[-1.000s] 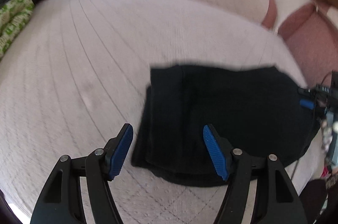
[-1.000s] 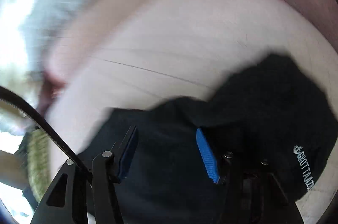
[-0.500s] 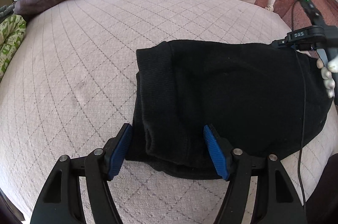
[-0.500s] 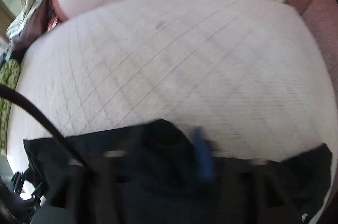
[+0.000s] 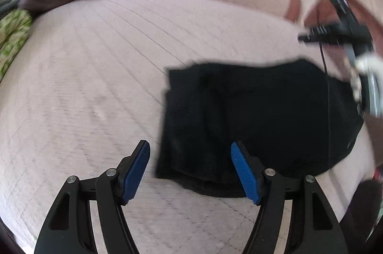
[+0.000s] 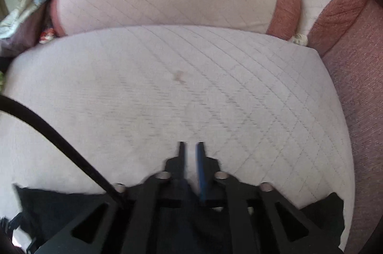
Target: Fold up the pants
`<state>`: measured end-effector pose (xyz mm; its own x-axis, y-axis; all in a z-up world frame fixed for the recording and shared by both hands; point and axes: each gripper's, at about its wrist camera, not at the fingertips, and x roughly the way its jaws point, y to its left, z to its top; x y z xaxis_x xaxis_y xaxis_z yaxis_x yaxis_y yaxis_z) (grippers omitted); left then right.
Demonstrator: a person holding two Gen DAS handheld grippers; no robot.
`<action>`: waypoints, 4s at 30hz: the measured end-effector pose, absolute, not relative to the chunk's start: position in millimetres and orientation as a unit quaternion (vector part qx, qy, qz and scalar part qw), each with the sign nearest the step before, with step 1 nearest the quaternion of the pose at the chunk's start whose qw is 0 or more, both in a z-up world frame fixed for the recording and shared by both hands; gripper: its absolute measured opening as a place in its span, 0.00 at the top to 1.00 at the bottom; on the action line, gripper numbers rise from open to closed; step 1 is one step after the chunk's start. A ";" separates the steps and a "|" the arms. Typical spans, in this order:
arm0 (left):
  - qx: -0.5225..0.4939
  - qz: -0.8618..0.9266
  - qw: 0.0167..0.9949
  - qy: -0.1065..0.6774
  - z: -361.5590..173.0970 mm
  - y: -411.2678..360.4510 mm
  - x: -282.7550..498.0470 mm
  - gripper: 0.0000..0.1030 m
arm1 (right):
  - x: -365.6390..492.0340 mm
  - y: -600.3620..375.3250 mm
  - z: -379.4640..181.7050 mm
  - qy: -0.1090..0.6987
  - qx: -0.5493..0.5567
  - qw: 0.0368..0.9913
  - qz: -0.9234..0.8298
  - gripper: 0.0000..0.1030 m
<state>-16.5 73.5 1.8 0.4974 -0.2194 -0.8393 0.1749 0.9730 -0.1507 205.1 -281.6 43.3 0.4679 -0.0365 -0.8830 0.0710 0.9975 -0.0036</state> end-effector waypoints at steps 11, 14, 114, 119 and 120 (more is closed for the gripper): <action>-0.125 -0.087 0.845 0.512 -7.7 125.9 -16.9 0.33 | 156.5 -171.9 63.1 0.529 0.074 0.834 0.137 0.49; -0.148 -0.115 0.833 0.520 -13.2 121.5 -23.5 0.34 | 149.6 -137.7 54.7 0.542 0.078 0.819 0.171 0.48; -0.145 -0.232 0.788 0.551 -30.4 -41.4 11.6 0.58 | 2.9 -268.3 -1.2 0.512 0.137 0.848 0.014 0.64; -0.133 -0.239 0.787 0.554 -29.5 -45.4 4.0 0.58 | 8.8 -261.1 33.5 0.454 0.136 0.880 0.037 0.64; -0.132 -0.239 0.786 0.554 -29.2 -45.4 3.1 0.58 | 14.9 -260.4 34.8 0.455 0.155 0.875 0.054 0.64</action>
